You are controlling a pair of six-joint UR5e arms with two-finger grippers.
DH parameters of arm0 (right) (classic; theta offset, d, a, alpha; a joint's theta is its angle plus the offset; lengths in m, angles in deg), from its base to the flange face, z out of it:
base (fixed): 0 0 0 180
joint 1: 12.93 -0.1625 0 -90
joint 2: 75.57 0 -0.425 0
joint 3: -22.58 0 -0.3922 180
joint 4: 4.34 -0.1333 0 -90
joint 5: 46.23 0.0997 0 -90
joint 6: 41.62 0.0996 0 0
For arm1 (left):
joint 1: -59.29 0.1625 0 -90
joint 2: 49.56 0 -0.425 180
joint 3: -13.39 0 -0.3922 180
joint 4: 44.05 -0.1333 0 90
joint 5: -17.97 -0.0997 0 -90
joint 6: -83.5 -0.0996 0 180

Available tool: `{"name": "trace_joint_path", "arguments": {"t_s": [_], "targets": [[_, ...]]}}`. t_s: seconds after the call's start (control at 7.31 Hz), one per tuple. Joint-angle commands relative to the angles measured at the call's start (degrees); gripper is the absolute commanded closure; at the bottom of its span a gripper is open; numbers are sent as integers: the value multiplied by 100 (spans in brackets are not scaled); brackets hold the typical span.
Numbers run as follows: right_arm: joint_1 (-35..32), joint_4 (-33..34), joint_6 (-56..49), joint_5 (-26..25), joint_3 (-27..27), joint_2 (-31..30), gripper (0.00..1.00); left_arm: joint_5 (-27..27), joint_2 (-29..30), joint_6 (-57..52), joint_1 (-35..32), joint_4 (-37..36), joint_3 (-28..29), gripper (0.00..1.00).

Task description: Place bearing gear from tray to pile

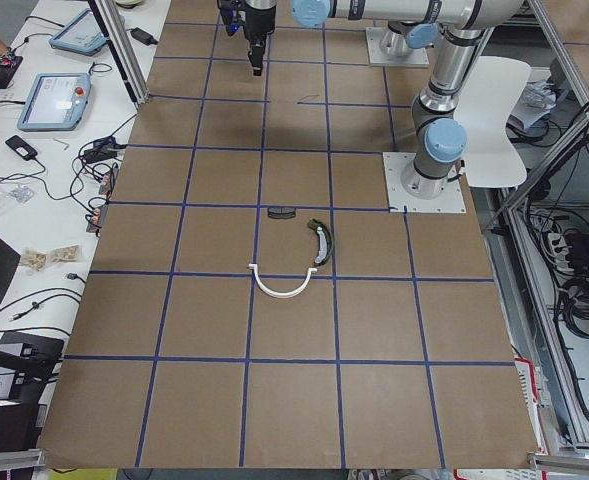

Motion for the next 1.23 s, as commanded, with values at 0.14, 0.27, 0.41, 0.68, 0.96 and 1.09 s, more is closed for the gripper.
{"name": "trace_joint_path", "arguments": {"t_s": [0.14, 0.27, 0.41, 0.68, 0.96, 1.09], "targets": [[-669, 402, 505, 12, 360, 149, 100, -5, -8, 0, 0, 0, 0, 0], [-793, 393, 540, 21, 404, 140, 100, -5, 0, 0, 0, 0, 0, 0], [-933, 401, 540, 38, 491, 140, 100, -14, 18, 52, 0, 0, 0, 0], [-987, 419, 558, -49, 580, 114, 16, -5, 62, 97, -26, 0, 0, 0], [-822, 402, 532, -84, 493, -78, 0, -14, 36, 88, -26, 0, -9, 0], [-411, 323, 410, -172, 510, -236, 0, -14, 62, 88, -26, 9, -17, 0]]}}
